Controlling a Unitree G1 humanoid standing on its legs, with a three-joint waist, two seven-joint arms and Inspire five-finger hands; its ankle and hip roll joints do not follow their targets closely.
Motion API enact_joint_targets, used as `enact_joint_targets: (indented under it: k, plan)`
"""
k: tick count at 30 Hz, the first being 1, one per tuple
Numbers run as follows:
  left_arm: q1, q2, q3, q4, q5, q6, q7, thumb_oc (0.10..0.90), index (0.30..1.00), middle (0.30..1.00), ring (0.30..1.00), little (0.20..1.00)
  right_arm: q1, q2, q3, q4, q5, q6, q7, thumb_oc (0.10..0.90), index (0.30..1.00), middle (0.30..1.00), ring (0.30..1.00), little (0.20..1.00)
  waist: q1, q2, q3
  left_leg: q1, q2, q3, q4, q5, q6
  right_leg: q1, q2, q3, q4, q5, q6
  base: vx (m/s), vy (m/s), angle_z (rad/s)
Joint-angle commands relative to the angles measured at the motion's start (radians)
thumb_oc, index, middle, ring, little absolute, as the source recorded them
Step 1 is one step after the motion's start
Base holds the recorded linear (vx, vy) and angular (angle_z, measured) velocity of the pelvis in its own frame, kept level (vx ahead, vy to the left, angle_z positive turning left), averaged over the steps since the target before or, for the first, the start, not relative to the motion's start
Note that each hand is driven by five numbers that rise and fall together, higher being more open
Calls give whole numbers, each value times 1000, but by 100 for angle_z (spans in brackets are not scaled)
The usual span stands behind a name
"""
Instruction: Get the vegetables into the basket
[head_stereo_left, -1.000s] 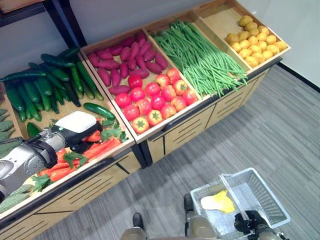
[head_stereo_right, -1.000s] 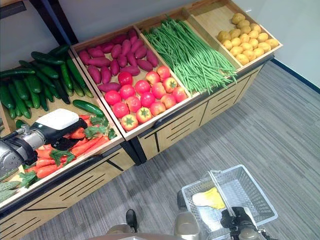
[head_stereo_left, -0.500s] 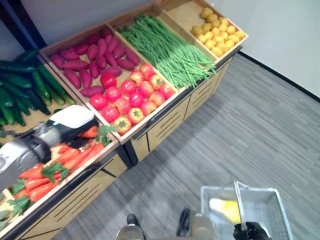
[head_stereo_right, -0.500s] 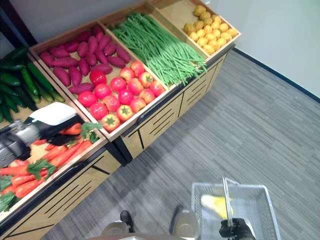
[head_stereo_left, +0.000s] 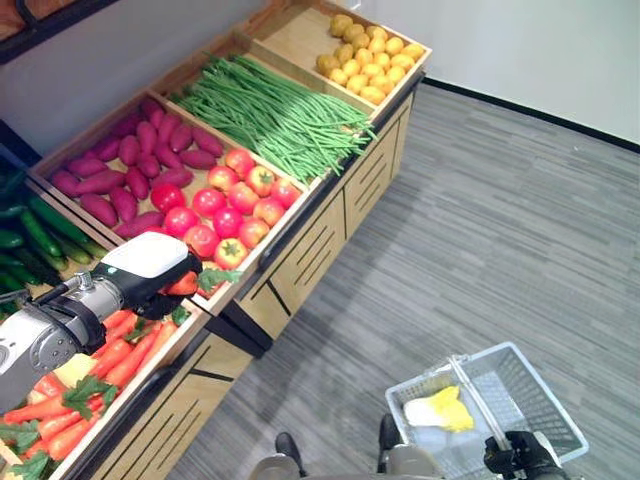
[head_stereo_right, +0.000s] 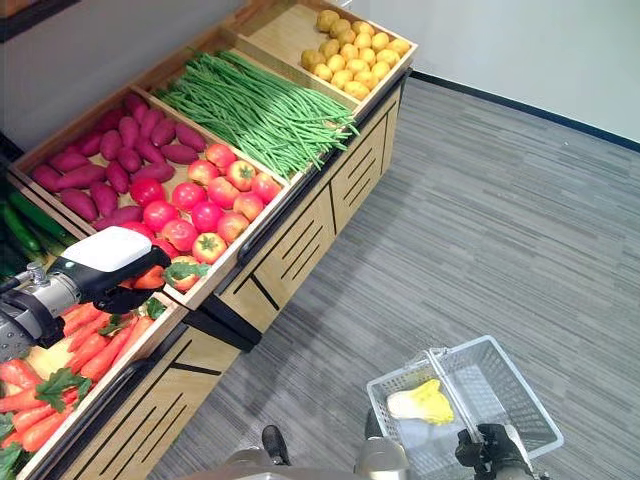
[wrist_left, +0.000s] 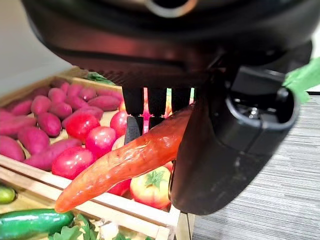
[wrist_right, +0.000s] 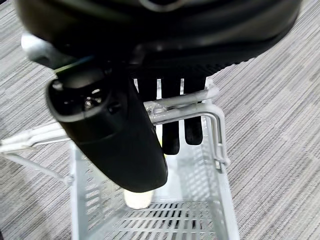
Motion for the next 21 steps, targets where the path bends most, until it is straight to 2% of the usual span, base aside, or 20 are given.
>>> enact_joint_targets:
  k: [1, 3, 4, 5, 6, 7, 9, 10, 11, 12, 13, 14, 16, 18, 19, 21]
  plan:
    - [-127, 23, 108, 20, -47, 1, 38, 400, 300, 300, 300, 300, 7, -68, -31, -7, 14, -30, -27, 400, 300, 300, 300, 300, -14, -33, 0, -51, -4, -20, 19, 45, -34, 48, -46, -24, 49, -119, 64, -40, -101, 12]
    - [-146, 14, 85, 15, -50, 1, 33, 400, 300, 300, 300, 300, 22, -70, -34, -23, 16, -34, -24, 400, 300, 300, 300, 300, -22, -27, 4, -52, 8, -23, 33, 53, -42, 54, -36, -21, 59, -132, 51, -44, -175, 2]
    - [-176, -1, 58, 22, -55, -1, 29, 400, 300, 300, 300, 300, 37, -73, -38, -34, 20, -39, -22, 400, 300, 300, 300, 300, -31, -31, 14, -83, 35, -38, 129, 45, -59, 61, -22, -17, 62, -143, 30, -63, -258, 1]
    - [-194, -10, 46, 19, -64, -2, 27, 400, 300, 300, 300, 300, 35, -77, -38, -27, 24, -41, -24, 400, 300, 300, 300, 300, -32, -38, 22, -98, 42, -58, 172, 41, -65, 63, -18, -8, 59, -145, 22, -67, -238, 5]
    - [-199, -21, 29, 17, -75, -7, 30, 400, 300, 300, 300, 300, 28, -88, -40, -17, 28, -40, -28, 400, 300, 300, 300, 300, -14, -47, 38, -119, 20, -169, 210, 37, -68, 63, -12, 23, 52, -144, 15, -35, -85, 0]
    - [-200, -21, 28, 17, -75, -7, 30, 400, 300, 300, 300, 300, 27, -88, -40, -17, 28, -40, -28, 400, 300, 300, 300, 300, -14, -47, 37, -123, 20, -170, 209, 41, -67, 59, -12, 22, 51, -141, 14, -41, -13, -20]
    - [-182, -30, 29, 9, -75, -10, 37, 400, 300, 300, 300, 300, 3, -102, -36, -5, 31, -39, -30, 400, 300, 300, 300, 300, 10, -55, 48, -153, -46, -320, 184, -9, -49, 36, -16, 79, 49, -133, 21, -20, 22, -84]
    - [-157, -33, 48, 8, -69, -9, 44, 400, 300, 300, 300, 300, -5, -105, -29, -6, 31, -42, -29, 400, 300, 300, 300, 300, 15, -57, 45, -165, -59, -374, 159, -11, -40, 13, -13, 110, 54, -125, 25, 21, 28, -118]
    - [-127, -36, 69, 3, -63, -10, 63, 400, 300, 300, 300, 300, -26, -117, -12, 5, 23, -43, -28, 400, 300, 300, 300, 300, 35, -58, 46, -178, -79, -492, 130, -11, -30, -13, -2, 181, 61, -112, 31, 19, 39, -112]
    - [-111, -37, 83, 2, -62, -11, 70, 400, 300, 300, 300, 300, -36, -120, -2, 6, 22, -45, -27, 400, 300, 300, 300, 300, 38, -58, 45, -183, -90, -531, 119, -7, -25, -24, 5, 204, 64, -108, 32, 27, 31, -80]
    - [-104, -38, 90, 1, -62, -12, 70, 400, 300, 300, 300, 300, -38, -120, 0, 7, 22, -46, -27, 400, 300, 300, 300, 300, 37, -58, 44, -183, -89, -530, 118, -7, -25, -26, 5, 206, 65, -108, 32, 24, 52, -104]
    - [-72, -42, 116, -10, -65, -10, 78, 400, 300, 300, 300, 300, -45, -125, 12, 0, 15, -49, -20, 400, 300, 300, 300, 300, 43, -55, 38, -172, -107, -575, 92, -18, -9, -38, 21, 248, 74, -106, 34, 38, 80, -119]
    - [-57, -39, 122, -28, -79, -20, 62, 400, 300, 300, 300, 300, -37, -120, 15, -3, 15, -46, -17, 400, 300, 300, 300, 300, 22, -44, 19, -129, -90, -520, 23, 4, -1, -42, 12, 258, 71, -92, 40, 56, 252, -132]
    - [-58, -32, 116, -26, -81, -23, 59, 400, 300, 300, 300, 300, -43, -121, 16, 2, 12, -41, -14, 400, 300, 300, 300, 300, 13, -43, 6, -99, -98, -487, -4, -6, 12, -45, 0, 279, 68, -84, 54, 71, 322, -45]
    - [-56, -27, 122, -32, -87, -22, 55, 400, 300, 300, 300, 300, -52, -113, 21, 6, 9, -37, -11, 400, 300, 300, 300, 300, 13, -46, -2, -80, -109, -448, -9, -22, 24, -58, -16, 305, 69, -70, 70, 89, 310, -26]
    - [-51, -22, 131, -31, -88, -23, 55, 400, 300, 300, 300, 300, -58, -107, 25, 13, 7, -34, -10, 400, 300, 300, 300, 300, 18, -49, -6, -72, -116, -426, -8, -32, 30, -65, -24, 321, 73, -63, 78, 46, 196, -53]
